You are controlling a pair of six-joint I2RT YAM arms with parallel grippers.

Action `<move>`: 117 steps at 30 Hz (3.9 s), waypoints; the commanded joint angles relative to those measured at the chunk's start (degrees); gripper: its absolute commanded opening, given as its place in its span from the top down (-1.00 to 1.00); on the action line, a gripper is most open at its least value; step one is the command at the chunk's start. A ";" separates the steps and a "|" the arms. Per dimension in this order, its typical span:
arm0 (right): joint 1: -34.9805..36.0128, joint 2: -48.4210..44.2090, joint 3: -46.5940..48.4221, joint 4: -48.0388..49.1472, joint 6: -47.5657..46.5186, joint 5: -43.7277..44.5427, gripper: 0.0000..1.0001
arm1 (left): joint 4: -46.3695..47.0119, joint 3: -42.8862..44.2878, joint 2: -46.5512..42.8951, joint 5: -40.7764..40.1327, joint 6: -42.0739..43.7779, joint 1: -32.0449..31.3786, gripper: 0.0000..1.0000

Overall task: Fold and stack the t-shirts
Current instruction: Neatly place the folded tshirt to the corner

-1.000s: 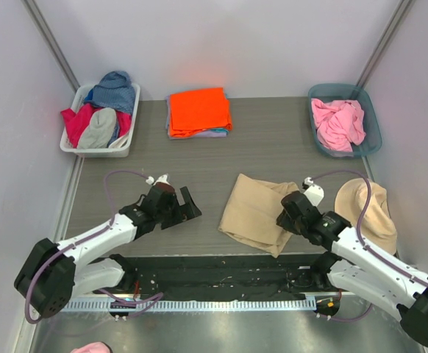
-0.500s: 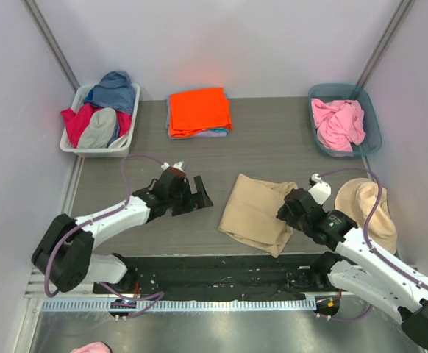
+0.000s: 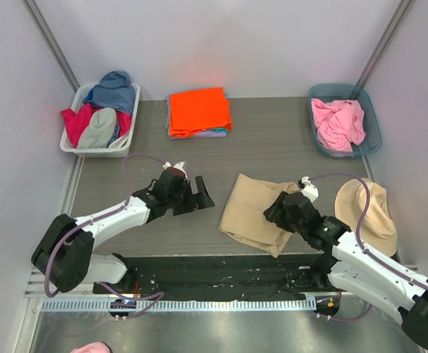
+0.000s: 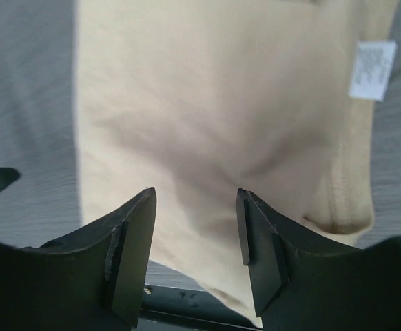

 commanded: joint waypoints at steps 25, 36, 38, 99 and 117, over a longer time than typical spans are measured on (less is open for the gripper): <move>0.17 3.60 -10.99 2.68 6.74 0.53 -0.14 | 17.05 13.79 22.36 19.55 4.10 -2.99 -0.99; 0.08 2.90 -10.46 1.80 6.48 1.32 -0.14 | 18.82 17.05 34.42 25.36 7.18 -5.89 -0.99; 0.08 2.90 -10.29 1.72 6.48 1.32 -0.14 | 18.82 17.84 36.43 27.03 7.44 -6.16 -0.99; 0.00 2.72 -0.62 -5.23 1.38 6.33 -0.99 | -21.88 102.74 74.59 -11.91 37.85 1.40 1.00; 0.08 3.34 -3.78 -2.94 1.73 4.31 -0.99 | -10.10 104.75 66.42 -12.52 43.74 1.22 1.00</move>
